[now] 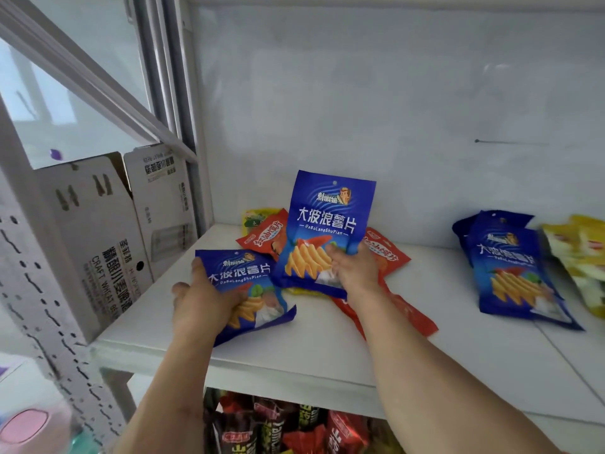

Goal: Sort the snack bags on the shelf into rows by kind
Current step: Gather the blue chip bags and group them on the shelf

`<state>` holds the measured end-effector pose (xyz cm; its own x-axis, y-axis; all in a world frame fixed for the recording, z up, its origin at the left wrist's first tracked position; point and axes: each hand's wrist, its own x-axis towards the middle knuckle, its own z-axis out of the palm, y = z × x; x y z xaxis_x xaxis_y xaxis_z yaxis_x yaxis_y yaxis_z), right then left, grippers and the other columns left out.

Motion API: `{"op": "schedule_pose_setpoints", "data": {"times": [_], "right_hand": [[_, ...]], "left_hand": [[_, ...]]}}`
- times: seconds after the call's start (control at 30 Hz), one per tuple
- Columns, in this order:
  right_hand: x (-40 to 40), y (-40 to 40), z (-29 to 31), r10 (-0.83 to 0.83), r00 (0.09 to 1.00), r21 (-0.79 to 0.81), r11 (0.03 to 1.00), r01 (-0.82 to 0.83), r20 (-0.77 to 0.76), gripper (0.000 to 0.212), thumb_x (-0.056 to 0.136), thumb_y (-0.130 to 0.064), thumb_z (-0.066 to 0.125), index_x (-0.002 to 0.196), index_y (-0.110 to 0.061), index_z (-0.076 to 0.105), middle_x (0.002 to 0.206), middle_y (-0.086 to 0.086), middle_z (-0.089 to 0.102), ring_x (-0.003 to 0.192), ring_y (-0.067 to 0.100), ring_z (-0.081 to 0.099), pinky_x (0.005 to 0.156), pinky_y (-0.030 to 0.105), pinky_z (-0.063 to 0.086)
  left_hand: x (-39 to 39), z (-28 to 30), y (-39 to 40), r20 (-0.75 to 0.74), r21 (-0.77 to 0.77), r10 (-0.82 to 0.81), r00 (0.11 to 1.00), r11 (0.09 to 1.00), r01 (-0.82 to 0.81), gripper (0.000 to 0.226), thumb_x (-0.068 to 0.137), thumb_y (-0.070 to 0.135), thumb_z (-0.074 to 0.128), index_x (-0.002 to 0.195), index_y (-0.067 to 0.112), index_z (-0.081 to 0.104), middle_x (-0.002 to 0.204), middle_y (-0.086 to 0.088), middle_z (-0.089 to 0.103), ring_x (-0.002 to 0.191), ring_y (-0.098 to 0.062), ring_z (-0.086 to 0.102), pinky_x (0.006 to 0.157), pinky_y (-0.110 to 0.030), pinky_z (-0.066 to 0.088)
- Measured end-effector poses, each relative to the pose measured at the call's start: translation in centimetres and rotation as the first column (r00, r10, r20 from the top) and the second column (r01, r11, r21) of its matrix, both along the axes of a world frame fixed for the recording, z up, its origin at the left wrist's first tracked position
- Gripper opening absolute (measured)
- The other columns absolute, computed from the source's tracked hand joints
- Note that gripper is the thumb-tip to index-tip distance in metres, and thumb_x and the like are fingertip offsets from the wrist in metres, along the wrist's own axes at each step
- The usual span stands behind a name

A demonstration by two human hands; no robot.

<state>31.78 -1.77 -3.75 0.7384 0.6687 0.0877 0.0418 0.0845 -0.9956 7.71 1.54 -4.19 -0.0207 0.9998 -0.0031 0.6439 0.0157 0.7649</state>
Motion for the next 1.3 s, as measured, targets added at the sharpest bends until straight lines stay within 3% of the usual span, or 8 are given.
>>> {"op": "schedule_pose_setpoints", "data": {"times": [0.1, 0.2, 0.37, 0.53, 0.77, 0.97, 1.2, 1.3], "right_hand": [[-0.8, -0.5, -0.1, -0.016, 1.0, -0.006, 1.0, 0.016, 0.001, 0.018, 0.083, -0.025, 0.08, 0.086, -0.027, 0.063, 0.094, -0.005, 0.074, 0.089, 0.019, 0.072, 0.088, 0.05, 0.058], [-1.5, -1.0, -0.2, -0.038, 0.999, -0.01, 0.999, 0.039, 0.018, 0.018, 0.084, -0.023, 0.078, 0.09, -0.027, 0.062, 0.095, -0.006, 0.072, 0.089, 0.017, 0.071, 0.089, 0.048, 0.057], [-2.1, -1.9, 0.4, -0.038, 0.999, -0.018, 0.999, 0.039, 0.024, 0.017, 0.086, -0.023, 0.077, 0.086, -0.028, 0.06, 0.094, -0.006, 0.072, 0.09, 0.017, 0.07, 0.089, 0.045, 0.057], [-1.7, -2.9, 2.0, -0.056, 0.996, 0.001, 0.998, 0.057, 0.067, 0.016, 0.086, -0.025, 0.077, 0.097, -0.021, 0.066, 0.096, -0.002, 0.073, 0.092, 0.02, 0.07, 0.085, 0.036, 0.056], [1.4, -5.9, 3.9, -0.093, 0.995, 0.069, 0.993, 0.091, 0.036, 0.016, 0.084, -0.029, 0.077, 0.093, -0.023, 0.065, 0.095, -0.003, 0.075, 0.089, 0.017, 0.072, 0.08, 0.036, 0.059], [7.2, -11.7, 5.0, -0.144, 0.987, 0.062, 0.988, 0.14, 0.068, 0.014, 0.088, -0.027, 0.074, 0.09, -0.019, 0.062, 0.069, -0.008, 0.064, 0.058, 0.005, 0.06, 0.048, 0.017, 0.044], [16.8, -19.2, 4.1, -0.277, 0.951, -0.096, 0.952, 0.291, 0.138, 0.026, 0.082, -0.045, 0.076, 0.094, -0.027, 0.061, 0.094, -0.006, 0.07, 0.086, 0.014, 0.066, 0.075, 0.034, 0.056], [20.5, -22.4, 4.0, -0.27, 0.947, -0.156, 0.942, 0.297, 0.176, 0.025, 0.085, -0.041, 0.075, 0.096, -0.025, 0.06, 0.091, -0.006, 0.068, 0.08, 0.01, 0.064, 0.064, 0.027, 0.05]], "left_hand": [[-0.8, 0.2, 0.2, -0.135, -0.047, -0.004, 0.991, 0.999, -0.002, 0.12, 0.069, 0.068, 0.076, 0.155, 0.017, 0.009, 0.137, -0.021, 0.05, 0.121, -0.042, 0.054, 0.097, -0.052, 0.047], [-1.1, 0.6, 0.3, -0.109, -0.095, 0.005, 0.994, 0.995, -0.016, 0.123, 0.069, 0.064, 0.078, 0.154, 0.012, 0.006, 0.135, -0.018, 0.058, 0.117, -0.039, 0.059, 0.093, -0.049, 0.05], [-0.6, 0.7, 0.0, 0.156, -0.04, -0.014, 0.988, 0.999, 0.02, 0.111, 0.075, 0.03, 0.085, 0.152, 0.016, 0.006, 0.137, -0.016, 0.056, 0.12, -0.04, 0.058, 0.096, -0.053, 0.05], [-0.7, 0.5, -0.7, 0.464, -0.105, 0.03, 0.885, 0.994, 0.021, 0.102, 0.078, 0.012, 0.085, 0.152, 0.009, 0.014, 0.117, -0.015, 0.06, 0.084, -0.028, 0.058, 0.066, -0.038, 0.048], [1.5, 1.1, -0.9, 0.682, 0.042, -0.103, 0.724, 0.994, 0.102, 0.083, 0.067, 0.005, 0.089, 0.136, 0.019, 0.045, 0.119, -0.006, 0.069, 0.098, -0.027, 0.071, 0.079, -0.052, 0.06], [6.1, 2.6, -3.4, 0.676, 0.146, -0.246, 0.694, 0.969, 0.202, 0.078, 0.069, 0.007, 0.088, 0.134, 0.015, 0.047, 0.117, -0.005, 0.07, 0.098, -0.024, 0.071, 0.077, -0.045, 0.06], [14.1, 3.1, -10.0, 0.654, 0.163, -0.401, 0.641, 0.903, 0.398, 0.045, 0.078, 0.002, 0.079, 0.116, 0.02, 0.062, 0.1, -0.001, 0.076, 0.088, -0.022, 0.074, 0.075, -0.039, 0.059], [17.9, 3.3, -13.3, 0.645, 0.164, -0.455, 0.614, 0.867, 0.47, 0.035, 0.081, 0.001, 0.076, 0.11, 0.019, 0.066, 0.093, -0.001, 0.078, 0.085, -0.021, 0.075, 0.07, -0.034, 0.058]]}}
